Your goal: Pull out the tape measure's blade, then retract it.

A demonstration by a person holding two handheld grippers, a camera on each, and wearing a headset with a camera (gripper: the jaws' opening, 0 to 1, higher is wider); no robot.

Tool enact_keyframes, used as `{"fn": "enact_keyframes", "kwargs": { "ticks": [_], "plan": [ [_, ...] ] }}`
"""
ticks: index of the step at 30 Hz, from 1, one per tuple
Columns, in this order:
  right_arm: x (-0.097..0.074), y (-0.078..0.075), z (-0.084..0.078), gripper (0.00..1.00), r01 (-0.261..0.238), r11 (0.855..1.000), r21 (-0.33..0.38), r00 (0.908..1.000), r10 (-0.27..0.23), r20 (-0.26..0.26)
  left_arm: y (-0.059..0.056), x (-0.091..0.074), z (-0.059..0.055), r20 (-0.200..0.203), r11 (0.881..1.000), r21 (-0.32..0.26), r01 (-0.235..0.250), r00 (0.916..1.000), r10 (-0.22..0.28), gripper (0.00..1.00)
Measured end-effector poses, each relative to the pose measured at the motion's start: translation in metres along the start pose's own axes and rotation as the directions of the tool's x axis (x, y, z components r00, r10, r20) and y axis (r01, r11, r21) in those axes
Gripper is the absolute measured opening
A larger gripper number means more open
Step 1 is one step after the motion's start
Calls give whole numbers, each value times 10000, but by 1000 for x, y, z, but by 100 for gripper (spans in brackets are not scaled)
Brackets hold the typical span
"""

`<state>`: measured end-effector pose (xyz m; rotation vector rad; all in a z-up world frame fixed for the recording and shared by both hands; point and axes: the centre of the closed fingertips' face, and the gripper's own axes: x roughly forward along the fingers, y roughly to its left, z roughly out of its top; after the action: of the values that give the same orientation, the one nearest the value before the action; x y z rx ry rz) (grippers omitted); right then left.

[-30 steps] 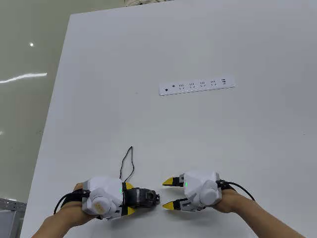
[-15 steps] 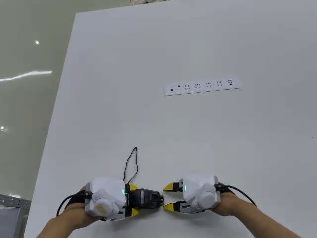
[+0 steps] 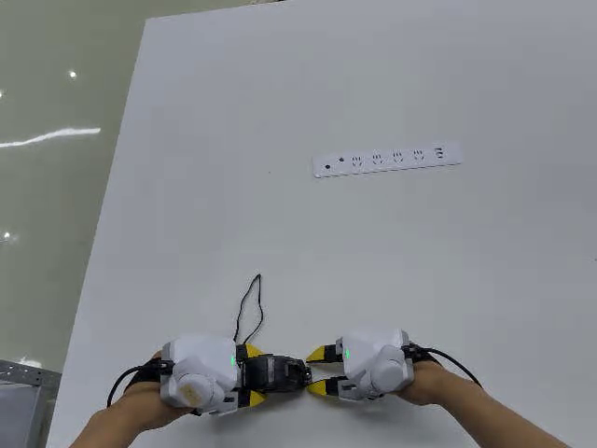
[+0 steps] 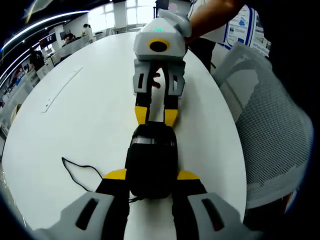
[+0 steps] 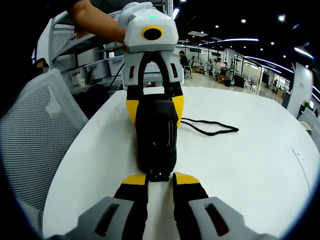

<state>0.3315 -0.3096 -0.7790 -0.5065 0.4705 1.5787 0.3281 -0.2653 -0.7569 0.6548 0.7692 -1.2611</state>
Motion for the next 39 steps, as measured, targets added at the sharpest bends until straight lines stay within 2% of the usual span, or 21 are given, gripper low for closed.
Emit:
{"fn": "enact_keyframes", "kwargs": {
  "ticks": [10,19,30,39],
  "plan": [
    [0,0,3,14,-39,10000,-52,10000,40,47,1,-2,-2,233,9996,-264,23,9997,-17,28],
    [-2,1,8,12,-85,9998,173,9999,84,86,2,-5,-5,254,9993,-368,70,9997,-61,28],
    [-5,3,12,11,-317,9994,-158,9995,318,30,1,-6,-8,218,9993,-361,62,9997,-54,28],
    [-5,3,13,10,-290,9991,-324,9996,290,-1,1,-7,-8,247,9992,-403,65,9997,-55,28]
  ]
}}
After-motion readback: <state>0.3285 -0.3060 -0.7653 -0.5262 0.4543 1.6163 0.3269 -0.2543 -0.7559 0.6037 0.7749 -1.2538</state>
